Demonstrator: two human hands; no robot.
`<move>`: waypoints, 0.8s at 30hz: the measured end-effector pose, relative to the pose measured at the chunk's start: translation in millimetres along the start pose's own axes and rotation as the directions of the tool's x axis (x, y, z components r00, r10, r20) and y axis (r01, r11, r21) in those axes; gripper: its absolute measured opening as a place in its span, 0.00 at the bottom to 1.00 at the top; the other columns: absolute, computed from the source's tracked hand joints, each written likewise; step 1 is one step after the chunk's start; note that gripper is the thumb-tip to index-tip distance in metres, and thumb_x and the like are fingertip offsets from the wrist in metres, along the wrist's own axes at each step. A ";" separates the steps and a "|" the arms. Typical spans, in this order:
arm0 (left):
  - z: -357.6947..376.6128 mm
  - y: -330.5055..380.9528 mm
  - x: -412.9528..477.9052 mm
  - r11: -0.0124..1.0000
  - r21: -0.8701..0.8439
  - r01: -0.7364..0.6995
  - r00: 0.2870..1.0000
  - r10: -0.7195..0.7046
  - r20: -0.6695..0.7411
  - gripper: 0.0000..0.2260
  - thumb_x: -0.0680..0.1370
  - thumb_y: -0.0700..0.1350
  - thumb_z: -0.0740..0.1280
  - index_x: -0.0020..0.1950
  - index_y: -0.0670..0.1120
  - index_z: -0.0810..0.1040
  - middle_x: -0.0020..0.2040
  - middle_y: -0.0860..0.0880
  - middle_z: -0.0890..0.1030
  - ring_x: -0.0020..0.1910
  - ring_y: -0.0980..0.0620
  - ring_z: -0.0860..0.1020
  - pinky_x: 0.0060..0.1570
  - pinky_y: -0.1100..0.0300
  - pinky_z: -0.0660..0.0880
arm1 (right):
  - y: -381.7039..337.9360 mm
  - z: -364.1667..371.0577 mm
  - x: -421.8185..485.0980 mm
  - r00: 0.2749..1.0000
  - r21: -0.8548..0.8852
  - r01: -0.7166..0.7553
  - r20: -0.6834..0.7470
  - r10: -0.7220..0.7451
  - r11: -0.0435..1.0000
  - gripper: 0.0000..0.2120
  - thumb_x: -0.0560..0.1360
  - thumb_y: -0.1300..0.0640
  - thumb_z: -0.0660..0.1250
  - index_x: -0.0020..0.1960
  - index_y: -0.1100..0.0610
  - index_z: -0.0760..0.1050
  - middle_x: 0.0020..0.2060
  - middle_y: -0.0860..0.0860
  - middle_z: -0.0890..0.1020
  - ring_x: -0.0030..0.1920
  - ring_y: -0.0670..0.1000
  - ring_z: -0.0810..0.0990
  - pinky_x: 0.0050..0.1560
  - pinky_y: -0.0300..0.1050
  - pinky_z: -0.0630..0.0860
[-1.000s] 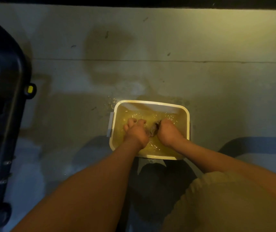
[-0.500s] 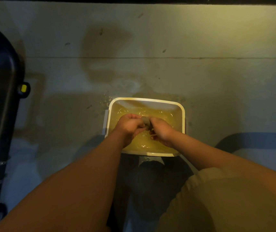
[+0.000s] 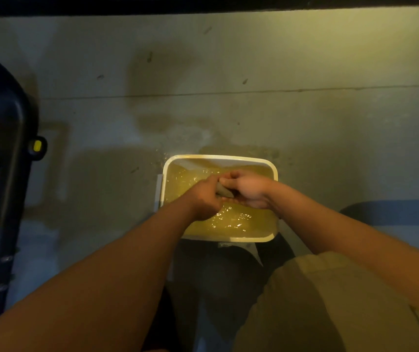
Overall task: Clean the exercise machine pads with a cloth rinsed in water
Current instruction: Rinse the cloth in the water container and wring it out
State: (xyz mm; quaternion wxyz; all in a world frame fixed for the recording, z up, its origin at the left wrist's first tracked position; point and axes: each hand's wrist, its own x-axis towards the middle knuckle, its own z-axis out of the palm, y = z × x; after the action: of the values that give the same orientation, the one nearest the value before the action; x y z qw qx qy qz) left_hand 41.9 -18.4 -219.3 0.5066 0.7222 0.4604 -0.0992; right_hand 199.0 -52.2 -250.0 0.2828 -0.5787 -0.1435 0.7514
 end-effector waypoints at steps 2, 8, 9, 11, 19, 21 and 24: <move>-10.3 3.5 4.4 0.989 0.151 -0.006 0.999 -0.003 0.054 0.19 0.80 0.37 0.63 0.71 0.46 0.70 0.58 0.48 0.76 0.54 0.49 0.74 0.46 0.61 0.71 | -7.4 -5.1 -4.7 0.987 0.070 -0.081 0.146 0.070 0.994 0.11 0.85 0.63 0.57 0.63 0.64 0.74 0.53 0.58 0.81 0.54 0.53 0.81 0.60 0.48 0.79; -45.2 11.7 4.1 0.847 0.521 -0.105 0.990 0.042 0.131 0.13 0.80 0.37 0.62 0.63 0.48 0.72 0.54 0.47 0.79 0.49 0.48 0.77 0.50 0.53 0.77 | -31.9 -10.5 -10.9 0.905 -0.079 -0.172 0.380 0.189 0.982 0.08 0.81 0.60 0.64 0.58 0.60 0.76 0.49 0.55 0.81 0.48 0.49 0.81 0.48 0.41 0.81; -48.1 13.4 4.1 0.824 0.550 -0.138 0.986 0.063 0.153 0.12 0.80 0.37 0.62 0.62 0.48 0.72 0.54 0.47 0.79 0.49 0.48 0.78 0.51 0.52 0.78 | -36.7 -10.0 -13.0 0.897 -0.149 -0.169 0.386 0.214 0.974 0.07 0.80 0.59 0.64 0.57 0.59 0.76 0.48 0.54 0.80 0.46 0.48 0.80 0.45 0.40 0.80; -52.1 17.5 2.9 0.787 0.584 -0.199 0.975 0.099 0.198 0.11 0.81 0.40 0.62 0.62 0.49 0.70 0.55 0.48 0.78 0.50 0.48 0.78 0.53 0.50 0.79 | -45.3 -9.6 -17.3 0.877 -0.263 -0.197 0.383 0.290 0.945 0.07 0.80 0.60 0.61 0.56 0.60 0.75 0.45 0.54 0.80 0.41 0.47 0.79 0.41 0.38 0.77; -51.3 14.7 -2.3 0.781 0.564 -0.266 0.957 0.147 0.249 0.12 0.78 0.41 0.67 0.59 0.47 0.69 0.51 0.51 0.70 0.48 0.49 0.74 0.51 0.52 0.76 | -49.5 11.6 -26.9 0.901 -0.600 -0.179 0.217 0.374 0.780 0.06 0.81 0.55 0.62 0.46 0.54 0.74 0.30 0.48 0.66 0.29 0.46 0.61 0.29 0.39 0.61; -51.0 15.3 1.5 0.750 0.610 -0.256 0.964 0.151 0.219 0.09 0.78 0.42 0.67 0.58 0.47 0.72 0.48 0.51 0.73 0.48 0.47 0.77 0.50 0.52 0.77 | -46.2 18.8 -27.1 0.957 -0.742 -0.048 0.157 0.243 0.668 0.09 0.80 0.53 0.63 0.43 0.54 0.74 0.28 0.48 0.70 0.27 0.47 0.64 0.30 0.43 0.62; -50.7 18.2 4.5 0.705 0.683 -0.189 0.980 0.091 0.177 0.04 0.78 0.42 0.65 0.45 0.50 0.76 0.39 0.51 0.76 0.43 0.47 0.79 0.46 0.53 0.78 | -41.6 32.0 -27.4 0.983 -0.933 0.159 0.181 0.040 0.321 0.13 0.81 0.50 0.64 0.40 0.54 0.72 0.32 0.50 0.74 0.32 0.50 0.72 0.36 0.43 0.69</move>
State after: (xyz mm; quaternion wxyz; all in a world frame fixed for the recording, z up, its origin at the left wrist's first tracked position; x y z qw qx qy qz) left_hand 42.0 24.7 -186.7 0.2324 0.8842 0.2991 -0.2732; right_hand 184.0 -31.6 -196.6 -0.0923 -0.5627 -0.5982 0.5630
